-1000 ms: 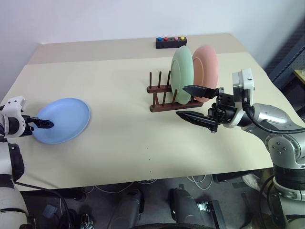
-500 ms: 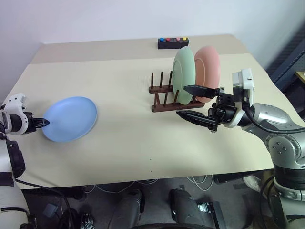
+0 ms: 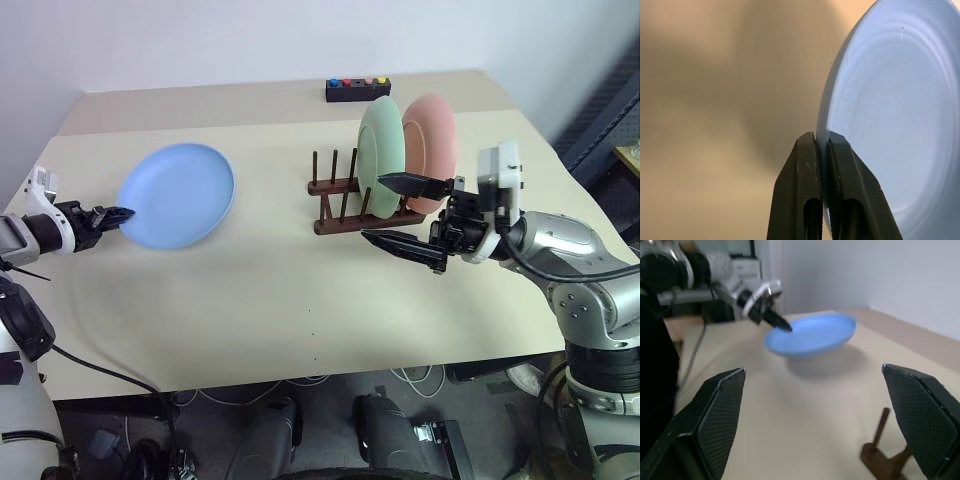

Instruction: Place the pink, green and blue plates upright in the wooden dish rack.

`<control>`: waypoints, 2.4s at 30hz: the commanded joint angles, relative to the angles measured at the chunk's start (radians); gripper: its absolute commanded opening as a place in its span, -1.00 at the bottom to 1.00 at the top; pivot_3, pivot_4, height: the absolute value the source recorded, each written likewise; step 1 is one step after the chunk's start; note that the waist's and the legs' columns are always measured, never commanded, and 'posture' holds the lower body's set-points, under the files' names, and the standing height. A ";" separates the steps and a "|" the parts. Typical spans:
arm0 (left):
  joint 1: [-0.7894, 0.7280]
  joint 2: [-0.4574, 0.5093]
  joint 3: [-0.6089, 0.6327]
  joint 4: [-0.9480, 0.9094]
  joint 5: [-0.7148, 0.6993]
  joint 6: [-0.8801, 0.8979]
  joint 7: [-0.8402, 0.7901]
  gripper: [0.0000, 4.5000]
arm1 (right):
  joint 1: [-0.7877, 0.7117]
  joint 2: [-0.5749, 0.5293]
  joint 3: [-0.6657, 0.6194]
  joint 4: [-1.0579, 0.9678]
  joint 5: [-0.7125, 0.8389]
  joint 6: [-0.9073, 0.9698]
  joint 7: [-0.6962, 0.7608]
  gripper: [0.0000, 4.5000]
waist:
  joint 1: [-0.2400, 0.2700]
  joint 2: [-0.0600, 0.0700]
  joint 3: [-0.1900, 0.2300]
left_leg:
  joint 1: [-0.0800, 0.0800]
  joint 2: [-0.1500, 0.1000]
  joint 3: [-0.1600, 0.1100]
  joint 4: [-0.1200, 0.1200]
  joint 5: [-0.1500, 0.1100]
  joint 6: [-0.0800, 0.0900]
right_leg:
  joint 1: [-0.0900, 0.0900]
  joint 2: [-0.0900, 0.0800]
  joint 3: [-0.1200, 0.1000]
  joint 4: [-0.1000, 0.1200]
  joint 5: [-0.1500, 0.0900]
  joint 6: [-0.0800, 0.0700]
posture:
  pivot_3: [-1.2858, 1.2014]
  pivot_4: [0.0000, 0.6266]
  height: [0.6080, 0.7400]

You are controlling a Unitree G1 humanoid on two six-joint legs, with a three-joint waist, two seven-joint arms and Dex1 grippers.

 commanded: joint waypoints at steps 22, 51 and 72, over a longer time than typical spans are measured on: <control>0.201 -0.817 0.323 -1.282 -0.535 -0.137 0.738 -0.99 | -0.304 0.027 0.303 0.220 -1.125 -0.894 -0.312 1.00 | 0.006 -0.001 0.000 | -0.002 0.000 0.001 0.006 0.004 -0.008 | 0.000 0.000 0.001 0.002 0.000 0.000 | 0.03 -0.52 1.00; 0.344 -0.968 0.013 -1.488 -0.621 -0.360 0.966 -1.00 | -0.374 0.142 0.339 0.373 -1.370 -0.822 -0.445 0.16 | 0.006 -0.001 0.000 | -0.001 0.001 0.001 0.006 0.004 -0.009 | 0.002 0.004 0.002 -0.001 0.001 -0.001 | 0.03 -0.52 1.00; 0.354 -0.883 0.009 -1.452 -0.881 -0.326 0.872 0.98 | -0.391 0.141 0.316 0.390 -1.363 -0.788 -0.479 -1.00 | 0.006 -0.001 0.000 | -0.001 0.002 0.001 0.006 0.005 -0.009 | 0.002 0.004 0.002 -0.002 0.001 -0.002 | 0.03 -0.52 1.00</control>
